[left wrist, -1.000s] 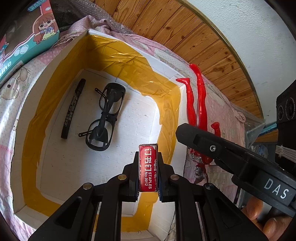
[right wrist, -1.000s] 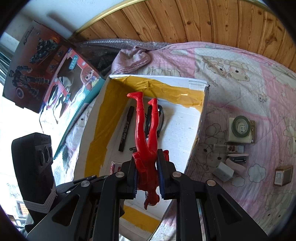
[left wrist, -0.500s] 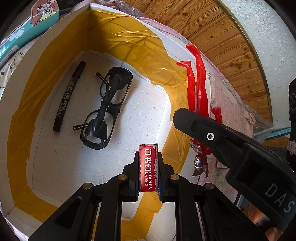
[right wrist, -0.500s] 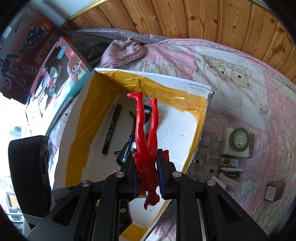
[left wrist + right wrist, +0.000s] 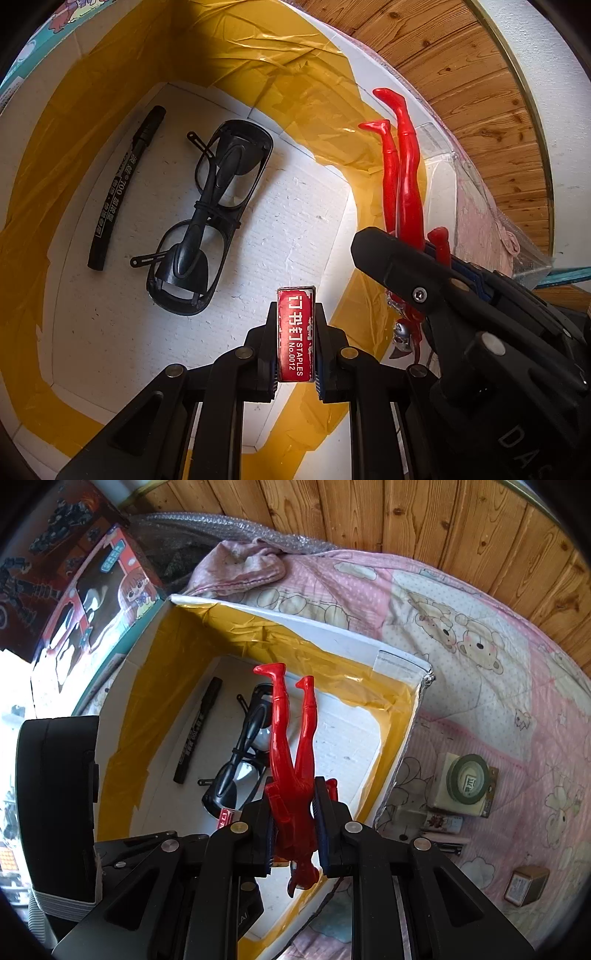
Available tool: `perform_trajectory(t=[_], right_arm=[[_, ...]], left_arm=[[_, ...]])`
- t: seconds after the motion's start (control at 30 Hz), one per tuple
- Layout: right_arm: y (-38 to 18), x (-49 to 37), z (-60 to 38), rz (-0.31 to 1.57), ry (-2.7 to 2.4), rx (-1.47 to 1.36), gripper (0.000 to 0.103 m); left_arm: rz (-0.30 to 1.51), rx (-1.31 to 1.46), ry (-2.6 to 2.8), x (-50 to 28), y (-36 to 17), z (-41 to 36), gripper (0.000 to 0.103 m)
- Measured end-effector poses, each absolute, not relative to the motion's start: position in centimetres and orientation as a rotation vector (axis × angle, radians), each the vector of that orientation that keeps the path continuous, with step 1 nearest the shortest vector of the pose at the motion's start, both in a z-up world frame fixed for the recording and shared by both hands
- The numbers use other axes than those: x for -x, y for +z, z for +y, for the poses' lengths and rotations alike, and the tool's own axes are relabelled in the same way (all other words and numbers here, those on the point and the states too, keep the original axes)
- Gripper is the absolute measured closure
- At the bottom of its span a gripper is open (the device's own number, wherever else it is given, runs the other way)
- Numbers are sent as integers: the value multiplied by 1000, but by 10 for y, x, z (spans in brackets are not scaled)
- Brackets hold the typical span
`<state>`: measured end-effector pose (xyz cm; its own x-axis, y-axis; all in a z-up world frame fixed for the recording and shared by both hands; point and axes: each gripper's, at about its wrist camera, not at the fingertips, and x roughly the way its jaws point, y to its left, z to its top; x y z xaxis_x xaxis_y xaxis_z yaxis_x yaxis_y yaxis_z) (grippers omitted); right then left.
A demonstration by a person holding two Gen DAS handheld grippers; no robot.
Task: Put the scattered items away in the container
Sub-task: 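Open the left tool to drop the staples box into the box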
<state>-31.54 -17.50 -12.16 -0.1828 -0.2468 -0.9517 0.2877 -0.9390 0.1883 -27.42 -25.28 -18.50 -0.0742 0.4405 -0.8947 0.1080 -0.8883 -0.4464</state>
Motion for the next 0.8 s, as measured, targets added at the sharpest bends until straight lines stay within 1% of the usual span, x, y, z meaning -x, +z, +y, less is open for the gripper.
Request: perform_trajectory(t=[0.13,0.2,0.23,0.27,0.6,0.7,0.73,0.8], right_arm=[[-123,318,-175,60,-2185,-1747,83],[-123,318,-173,62,-2194,-1748,79],[-124,318,-172,58,-2198,-1749,79],[-124,318,-171,53,-2202,-1751,79],[-120,310,-168,36,-2211,-1745,79],[-118,307,-166,-22,-2203,-1735,77],[-117,307,-165,-44,-2203,-1732,74],[-116,307,-162,-94,-2201,-1729,73]], left_arm=[[-574,1964,2073,276,-188,-252,87],[-565,1974,2089,276,-189,-253,85],[-574,1975,2087,275,-190,-254,79],[-583,1979,2084,274,-191,-255,76],[-533,1934,2094,257,-176,-258,76],[-537,1935,2100,250,-172,-265,76],[-541,1934,2103,248,-170,-268,76],[-554,1937,2113,242,-168,-269,75]])
